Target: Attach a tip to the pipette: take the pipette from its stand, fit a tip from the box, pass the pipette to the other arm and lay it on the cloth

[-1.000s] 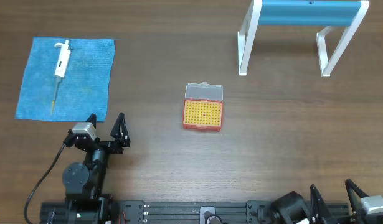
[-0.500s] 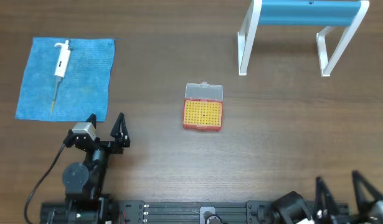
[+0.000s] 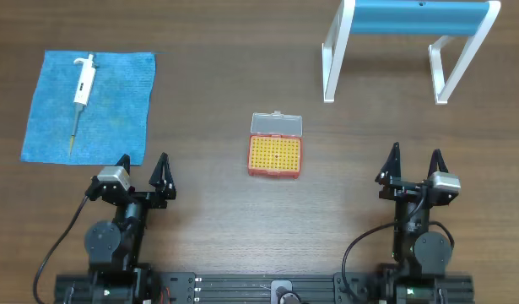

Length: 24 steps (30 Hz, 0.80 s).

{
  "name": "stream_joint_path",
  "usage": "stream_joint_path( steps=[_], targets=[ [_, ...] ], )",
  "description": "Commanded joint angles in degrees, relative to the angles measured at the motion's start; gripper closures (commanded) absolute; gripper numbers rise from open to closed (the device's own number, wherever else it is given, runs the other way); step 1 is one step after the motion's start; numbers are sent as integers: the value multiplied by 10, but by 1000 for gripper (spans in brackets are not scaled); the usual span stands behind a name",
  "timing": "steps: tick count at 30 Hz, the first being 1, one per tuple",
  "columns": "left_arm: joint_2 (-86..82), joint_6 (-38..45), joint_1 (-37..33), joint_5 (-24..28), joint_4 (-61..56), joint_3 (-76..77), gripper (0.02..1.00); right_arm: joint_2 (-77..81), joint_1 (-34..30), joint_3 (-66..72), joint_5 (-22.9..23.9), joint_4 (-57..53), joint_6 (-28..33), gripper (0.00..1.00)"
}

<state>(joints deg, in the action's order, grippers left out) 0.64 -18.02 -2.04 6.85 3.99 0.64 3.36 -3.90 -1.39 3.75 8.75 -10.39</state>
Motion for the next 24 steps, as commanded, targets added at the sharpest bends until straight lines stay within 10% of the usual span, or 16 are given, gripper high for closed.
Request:
stream_joint_path(
  steps=[1, 24],
  targets=[
    [-3, 8, 2, -7, 1, -3, 132, -7, -22, 12, -44, -88, 4, 224],
    [-3, 8, 2, -7, 1, -3, 132, -15, -22, 12, -44, -130, 13, 224]
  ],
)
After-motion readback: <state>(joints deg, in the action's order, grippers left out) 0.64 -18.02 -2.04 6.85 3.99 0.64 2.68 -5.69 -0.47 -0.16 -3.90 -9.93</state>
